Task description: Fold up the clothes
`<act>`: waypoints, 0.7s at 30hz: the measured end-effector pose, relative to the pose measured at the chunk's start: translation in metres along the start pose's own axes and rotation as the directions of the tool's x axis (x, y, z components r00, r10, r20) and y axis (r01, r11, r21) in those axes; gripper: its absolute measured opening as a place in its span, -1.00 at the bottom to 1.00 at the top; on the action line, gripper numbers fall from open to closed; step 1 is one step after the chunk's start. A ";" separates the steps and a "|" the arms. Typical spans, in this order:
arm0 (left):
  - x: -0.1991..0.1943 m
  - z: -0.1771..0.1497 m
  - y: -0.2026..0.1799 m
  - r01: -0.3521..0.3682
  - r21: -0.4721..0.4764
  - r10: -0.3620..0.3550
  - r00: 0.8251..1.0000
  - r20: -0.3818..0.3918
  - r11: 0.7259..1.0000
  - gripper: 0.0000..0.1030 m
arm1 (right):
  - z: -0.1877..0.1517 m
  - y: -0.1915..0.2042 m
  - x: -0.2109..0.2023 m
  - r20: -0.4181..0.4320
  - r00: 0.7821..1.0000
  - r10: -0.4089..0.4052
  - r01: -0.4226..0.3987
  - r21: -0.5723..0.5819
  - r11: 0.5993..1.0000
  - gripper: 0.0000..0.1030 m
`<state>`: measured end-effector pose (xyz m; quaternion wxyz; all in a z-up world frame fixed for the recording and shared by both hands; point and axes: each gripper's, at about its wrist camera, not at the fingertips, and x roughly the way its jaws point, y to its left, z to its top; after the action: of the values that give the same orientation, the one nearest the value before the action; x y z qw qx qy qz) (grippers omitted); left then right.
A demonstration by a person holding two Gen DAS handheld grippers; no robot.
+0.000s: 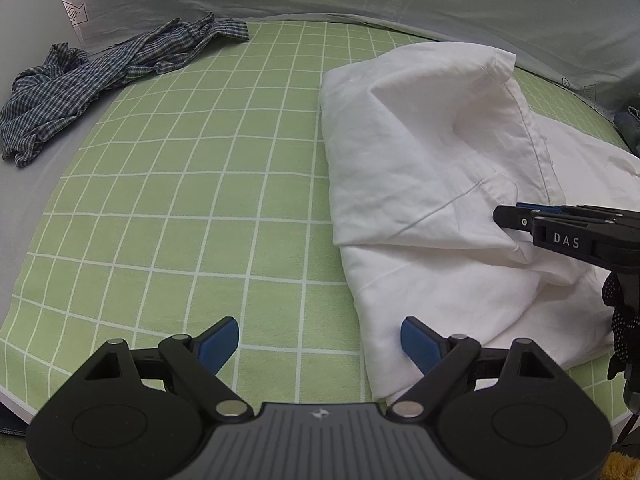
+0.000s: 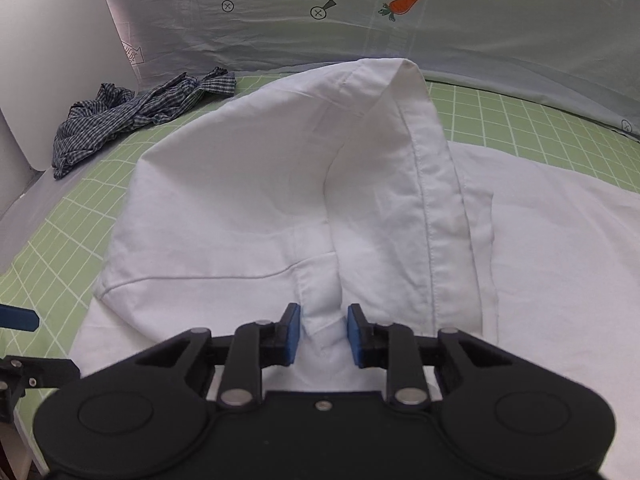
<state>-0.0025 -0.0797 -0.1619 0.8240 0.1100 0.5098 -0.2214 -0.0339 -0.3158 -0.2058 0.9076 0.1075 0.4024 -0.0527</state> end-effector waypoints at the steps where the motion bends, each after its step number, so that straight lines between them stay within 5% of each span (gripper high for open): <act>1: 0.000 0.000 0.000 0.003 0.003 -0.003 1.000 0.001 1.000 0.72 | -0.002 0.001 -0.003 0.009 1.000 -0.003 0.003 -0.003 1.000 -0.71; 5: -0.001 0.000 0.002 0.013 0.016 -0.014 1.000 0.005 1.000 0.72 | -0.013 0.011 -0.031 0.081 0.996 -0.047 0.050 -0.027 0.998 -0.79; 11: -0.001 -0.001 0.003 0.032 0.033 -0.032 0.999 0.009 0.999 0.72 | -0.033 0.009 -0.100 0.170 0.978 -0.122 0.106 0.099 0.989 -0.79; 17: 0.007 0.002 -0.002 0.059 0.051 -0.059 0.998 -0.006 0.997 0.72 | -0.052 -0.005 -0.077 0.024 0.989 -0.145 0.138 0.198 0.970 -0.76; 21: 0.010 0.001 -0.008 0.051 0.084 -0.050 0.999 -0.016 0.995 0.72 | -0.050 0.005 -0.063 -0.036 0.983 -0.180 0.183 0.154 0.971 -0.63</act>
<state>-0.0020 -0.0898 -0.1703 0.8092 0.1332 0.5084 -0.2628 -0.1108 -0.2989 -0.1909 0.8832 0.1418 0.4151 -0.1657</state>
